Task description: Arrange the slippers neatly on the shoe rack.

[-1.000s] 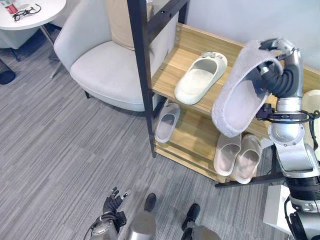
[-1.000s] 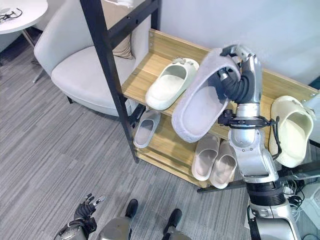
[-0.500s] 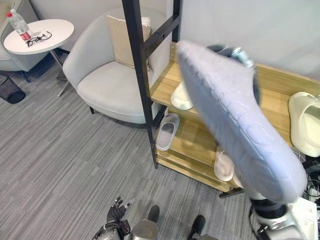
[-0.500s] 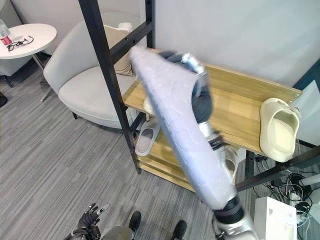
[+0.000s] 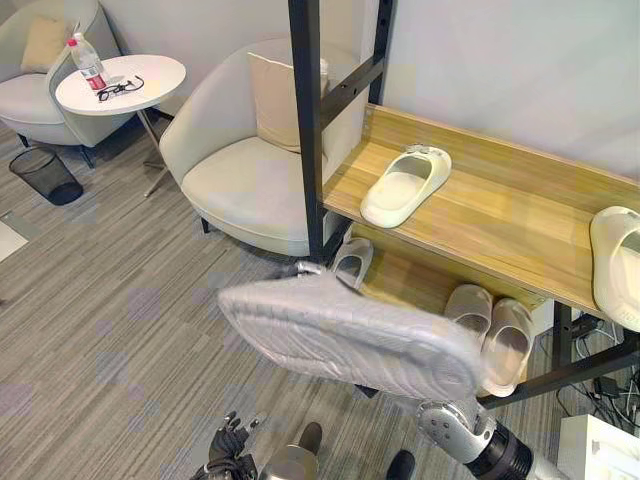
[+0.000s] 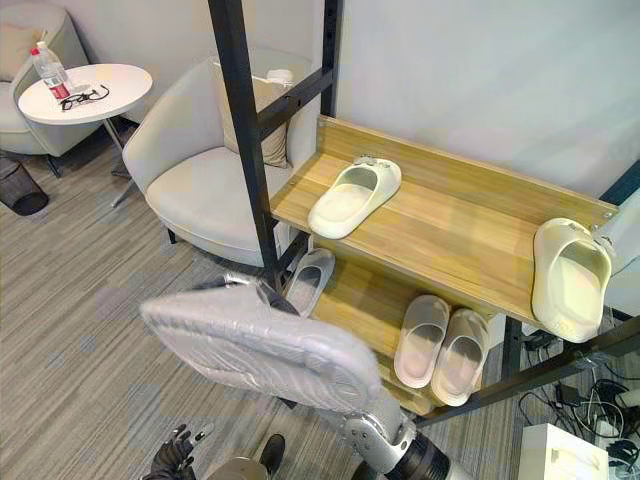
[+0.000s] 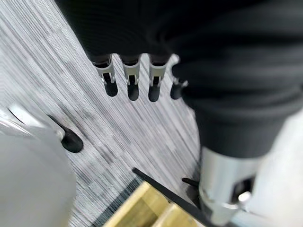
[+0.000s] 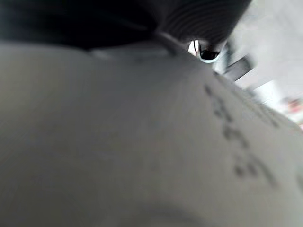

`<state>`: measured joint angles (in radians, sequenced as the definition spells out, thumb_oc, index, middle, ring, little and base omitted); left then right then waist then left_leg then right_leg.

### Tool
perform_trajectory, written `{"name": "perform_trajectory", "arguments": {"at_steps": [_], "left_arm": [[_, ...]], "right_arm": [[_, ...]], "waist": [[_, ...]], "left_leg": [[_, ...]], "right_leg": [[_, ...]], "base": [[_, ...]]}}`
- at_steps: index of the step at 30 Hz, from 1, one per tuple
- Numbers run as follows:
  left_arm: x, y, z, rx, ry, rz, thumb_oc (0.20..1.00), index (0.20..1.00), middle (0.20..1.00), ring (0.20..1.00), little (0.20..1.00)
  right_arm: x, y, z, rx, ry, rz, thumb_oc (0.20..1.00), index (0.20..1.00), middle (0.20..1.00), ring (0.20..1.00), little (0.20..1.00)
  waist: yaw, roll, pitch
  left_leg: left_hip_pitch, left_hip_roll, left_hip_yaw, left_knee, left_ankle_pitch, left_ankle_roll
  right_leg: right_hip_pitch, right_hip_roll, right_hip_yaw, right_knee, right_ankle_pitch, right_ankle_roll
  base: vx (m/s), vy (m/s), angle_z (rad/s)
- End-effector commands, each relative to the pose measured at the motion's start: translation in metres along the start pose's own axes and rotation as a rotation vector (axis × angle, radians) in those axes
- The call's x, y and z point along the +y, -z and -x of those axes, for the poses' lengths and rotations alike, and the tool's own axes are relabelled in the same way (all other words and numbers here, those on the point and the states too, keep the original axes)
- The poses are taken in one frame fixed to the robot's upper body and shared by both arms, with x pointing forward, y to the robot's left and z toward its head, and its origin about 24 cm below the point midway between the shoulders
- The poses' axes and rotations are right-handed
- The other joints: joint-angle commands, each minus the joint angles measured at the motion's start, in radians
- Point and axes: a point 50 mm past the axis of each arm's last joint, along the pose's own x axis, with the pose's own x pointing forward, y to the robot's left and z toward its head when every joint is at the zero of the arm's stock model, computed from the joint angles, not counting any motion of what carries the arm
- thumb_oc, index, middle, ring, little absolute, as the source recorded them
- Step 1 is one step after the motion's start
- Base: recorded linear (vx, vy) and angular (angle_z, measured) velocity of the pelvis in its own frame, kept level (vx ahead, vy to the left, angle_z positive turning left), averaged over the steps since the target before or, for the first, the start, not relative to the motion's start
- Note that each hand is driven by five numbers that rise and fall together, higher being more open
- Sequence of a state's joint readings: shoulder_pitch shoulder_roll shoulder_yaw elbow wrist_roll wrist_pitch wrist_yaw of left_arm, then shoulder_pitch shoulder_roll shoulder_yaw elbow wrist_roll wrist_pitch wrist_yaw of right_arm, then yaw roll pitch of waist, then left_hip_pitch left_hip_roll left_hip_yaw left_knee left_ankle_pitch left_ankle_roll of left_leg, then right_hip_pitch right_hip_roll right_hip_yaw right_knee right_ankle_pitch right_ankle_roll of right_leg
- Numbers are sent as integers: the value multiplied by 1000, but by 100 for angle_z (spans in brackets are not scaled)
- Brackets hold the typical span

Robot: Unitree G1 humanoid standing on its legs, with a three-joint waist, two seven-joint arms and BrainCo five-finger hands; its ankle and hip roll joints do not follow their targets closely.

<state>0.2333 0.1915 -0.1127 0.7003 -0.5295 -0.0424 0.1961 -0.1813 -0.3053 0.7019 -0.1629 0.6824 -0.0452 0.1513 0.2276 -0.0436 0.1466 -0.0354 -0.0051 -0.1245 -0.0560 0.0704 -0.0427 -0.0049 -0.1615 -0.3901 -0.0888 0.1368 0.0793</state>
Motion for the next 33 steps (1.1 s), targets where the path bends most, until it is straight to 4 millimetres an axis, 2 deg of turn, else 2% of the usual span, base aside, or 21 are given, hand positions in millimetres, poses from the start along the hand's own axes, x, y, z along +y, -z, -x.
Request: {"name": "perform_trajectory", "arguments": {"at_steps": [1, 2, 4, 5, 6, 9, 10, 11, 12, 16, 17, 19, 20, 21, 22, 23, 24, 25, 26, 27, 33], "left_arm": [[-2, -18, -8, -71, -8, -18, 1000, 1000, 1000, 1000, 1000], [-3, -23, -10, -94, -24, -25, 1000, 1000, 1000, 1000, 1000], [-14, -27, -13, -94, -2, -1, 1000, 1000, 1000, 1000, 1000], [-21, -33, -13, -117, 15, 22, 1000, 1000, 1000, 1000, 1000], [-22, -34, -13, -118, 16, 22, 1000, 1000, 1000, 1000, 1000], [-35, -51, -15, -186, 50, 12, 1000, 1000, 1000, 1000, 1000], [-45, -67, -16, -241, 72, 19, 1000, 1000, 1000, 1000, 1000], [-45, -67, -16, -242, 72, 19, 1000, 1000, 1000, 1000, 1000], [-52, -79, -16, -282, 96, 30, 1000, 1000, 1000, 1000, 1000], [-57, -89, -16, -320, 112, 46, 1000, 1000, 1000, 1000, 1000], [-58, -94, -16, -336, 119, 49, 1000, 1000, 1000, 1000, 1000], [-61, -102, -17, -359, 130, 71, 1000, 1000, 1000, 1000, 1000], [-61, -103, -17, -360, 130, 72, 1000, 1000, 1000, 1000, 1000], [-62, -108, -17, -374, 131, 99, 1000, 1000, 1000, 1000, 1000], [-62, -108, -17, -374, 131, 99, 1000, 1000, 1000, 1000, 1000], [-62, -113, -17, -389, 135, 109, 1000, 1000, 1000, 1000, 1000], [-62, -114, -17, -390, 135, 110, 1000, 1000, 1000, 1000, 1000], [-63, -119, -16, -404, 143, 125, 1000, 1000, 1000, 1000, 1000], [-63, -119, -16, -406, 146, 128, 1000, 1000, 1000, 1000, 1000], [-64, -119, -16, -407, 147, 129, 1000, 1000, 1000, 1000, 1000], [-62, -118, -17, -394, 160, 158, 1000, 1000, 1000, 1000, 1000]], "right_arm": [[-10, -33, 0, -82, 15, 487, 200, 200, 200, 200, 200], [-11, -29, 5, -70, 34, 514, 200, 200, 200, 200, 200], [-29, -24, 9, 2, 125, 725, 200, 200, 200, 200, 200], [-50, -16, 11, 57, 243, 829, 200, 200, 200, 200, 200], [-50, -16, 11, 56, 244, 831, 200, 200, 200, 200, 200], [-76, -23, 4, 64, 391, 1083, 200, 200, 200, 200, 200], [-96, -40, -2, 38, 505, 1241, 200, 200, 200, 200, 200], [-96, -40, -2, 36, 505, 1242, 200, 200, 200, 200, 200], [-111, -63, -4, 4, 590, 1425, 200, 200, 200, 200, 200], [-131, -94, -4, -28, 713, 1688, 200, 200, 200, 200, 200], [-137, -107, -5, -36, 747, 1771, 200, 200, 200, 200, 200], [-155, -147, 0, -60, 895, 1952, 200, 200, 200, 200, 200], [-155, -147, 0, -61, 895, 1953, 200, 200, 200, 200, 200], [-163, -168, 7, -83, 1010, 2031, 200, 200, 200, 200, 200], [-163, -168, 7, -83, 1010, 2032, 200, 200, 200, 200, 200], [-170, -188, 12, -86, 1101, 2088, 200, 200, 200, 200, 200], [-170, -188, 11, -88, 1101, 2088, 200, 200, 200, 200, 200], [-175, -208, 14, -93, 1189, 2118, 200, 200, 200, 200, 200], [-179, -218, 17, -73, 1232, 2138, 200, 200, 200, 200, 200], [-179, -219, 17, -75, 1232, 2138, 200, 200, 200, 200, 200], [-193, -258, 38, -25, 1438, 2149, 200, 200, 200, 200, 200]], "waist": [[14, 11, 58], [3, 8, 67], [1, 9, 92], [3, 18, 128], [3, 18, 129], [14, 37, 207], [24, 53, 255], [24, 53, 254], [28, 64, 280], [37, 71, 294], [39, 72, 296], [47, 78, 304], [47, 78, 302], [50, 82, 307], [50, 81, 305], [55, 81, 312], [55, 80, 311], [60, 84, 316], [63, 83, 315], [63, 83, 314], [57, 92, 317]], "left_leg": [[31, 5, -33, -25, -41, 3], [25, 5, -33, -22, -40, 4], [10, 1, -38, -12, -42, 6], [-20, -7, -43, 10, -40, 9], [-21, -7, -43, 13, -41, 9], [-102, -21, -61, 64, -33, 10], [-171, -25, -71, 112, -31, 9], [-174, -26, -71, 115, -32, 9], [-250, -34, -76, 161, -29, 8], [-346, -50, -79, 214, -33, 8], [-381, -55, -77, 234, -36, 9], [-458, -69, -76, 279, -42, 9], [-462, -70, -75, 281, -43, 9], [-505, -79, -77, 310, -52, 11], [-507, -79, -77, 310, -51, 11], [-536, -83, -80, 338, -87, 7], [-540, -83, -79, 340, -88, 8], [-592, -94, -73, 380, -96, 10], [-612, -99, -73, 399, -104, 12], [-617, -99, -72, 402, -105, 12], [-794, -127, -53, 552, -146, 27]], "right_leg": [[96, -15, -36, 10, -105, 44], [88, -17, -36, 15, -105, 46], [77, -18, -37, 24, -109, 46], [56, -22, -43, 38, -110, 45], [55, -22, -43, 40, -111, 45], [-13, -37, -54, 88, -115, 40], [-74, -53, -60, 139, -123, 34], [-78, -53, -60, 141, -124, 34], [-138, -67, -61, 178, -127, 30], [-224, -79, -54, 227, -133, 25], [-260, -86, -49, 249, -137, 23], [-341, -102, -36, 319, -159, 18], [-345, -103, -35, 322, -161, 18], [-391, -115, -28, 367, -175, 17], [-393, -116, -28, 367, -174, 17], [-434, -118, -9, 416, -214, 23], [-439, -119, -8, 419, -215, 23], [-488, -130, 1, 469, -229, 20], [-510, -133, 6, 489, -238, 16], [-515, -134, 7, 492, -240, 16], [-711, -162, 55, 663, -286, 0]], "base": [[0, 0, 0], [-42, -7, 2], [-103, 3, 1], [-125, 19, -1], [-159, 15, 2], [-250, 7, 19], [-254, 8, 16], [-293, 37, 22], [-162, 38, 28], [-108, 43, 25], [-129, 77, 7], [-101, 103, 10], [-66, 97, 13], [-29, 40, 14], [7, 34, 23], [36, -3, 24], [6, 43, 22], [-38, 73, 15], [-38, 72, 8], [-15, 52, 8], [-28, 81, 2]]}}
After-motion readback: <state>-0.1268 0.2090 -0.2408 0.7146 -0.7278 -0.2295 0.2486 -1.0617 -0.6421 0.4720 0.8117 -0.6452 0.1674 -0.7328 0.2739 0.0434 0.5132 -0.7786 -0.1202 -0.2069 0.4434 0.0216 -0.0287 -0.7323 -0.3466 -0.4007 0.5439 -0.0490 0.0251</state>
